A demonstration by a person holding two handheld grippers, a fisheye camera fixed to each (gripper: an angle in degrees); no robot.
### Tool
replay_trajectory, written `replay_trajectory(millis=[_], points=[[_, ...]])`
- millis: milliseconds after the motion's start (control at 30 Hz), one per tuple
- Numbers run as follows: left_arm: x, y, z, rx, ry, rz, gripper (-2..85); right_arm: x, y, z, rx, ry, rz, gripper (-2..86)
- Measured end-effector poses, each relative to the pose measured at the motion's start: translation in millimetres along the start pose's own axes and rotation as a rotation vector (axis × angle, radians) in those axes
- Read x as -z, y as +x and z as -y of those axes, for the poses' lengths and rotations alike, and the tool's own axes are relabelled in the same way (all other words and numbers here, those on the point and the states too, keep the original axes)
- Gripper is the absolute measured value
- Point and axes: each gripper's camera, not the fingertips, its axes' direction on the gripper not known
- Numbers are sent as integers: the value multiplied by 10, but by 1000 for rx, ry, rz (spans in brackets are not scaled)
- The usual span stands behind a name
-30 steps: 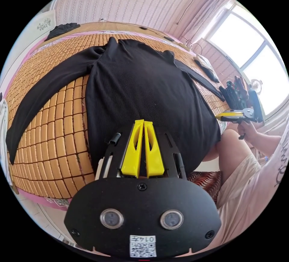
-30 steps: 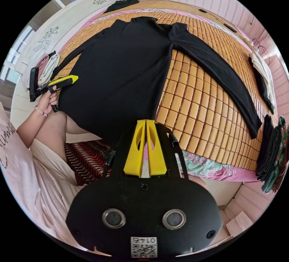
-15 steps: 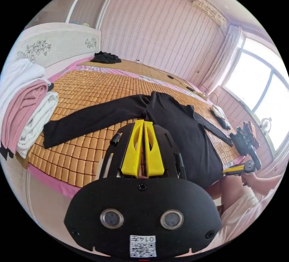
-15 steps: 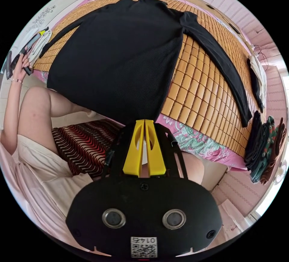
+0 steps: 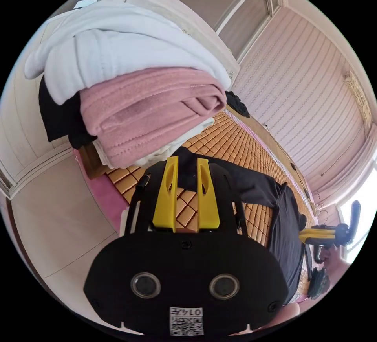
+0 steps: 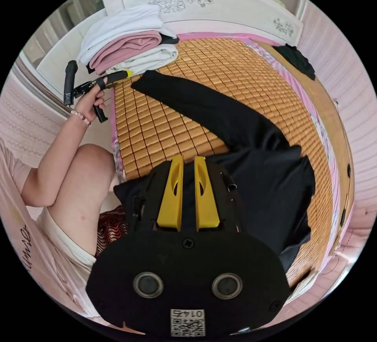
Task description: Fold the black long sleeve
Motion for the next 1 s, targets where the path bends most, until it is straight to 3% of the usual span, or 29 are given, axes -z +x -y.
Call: replay_trajectory(millis=[200, 400, 600, 767, 867, 1000], points=[[-203, -72, 7, -6, -40, 11, 87, -464, -412, 1324, 215, 17, 15, 58], [-247, 102, 5, -105, -151, 57, 88, -963, -594, 1836, 250, -112, -78, 73], [-505, 28, 36, -48, -228, 84, 117, -1094, -556, 1763, 195, -162, -59, 63], [-561, 99, -2, -64, -213, 120, 56, -1001, -543, 1579, 173, -142, -78, 1], [-558, 154, -23, -74, -216, 71, 36, -812, -457, 1406, 138, -78, -49, -6], [-380, 432, -30, -147, -63, -76, 26, -278, -81, 1022, 0, 79, 9, -8]])
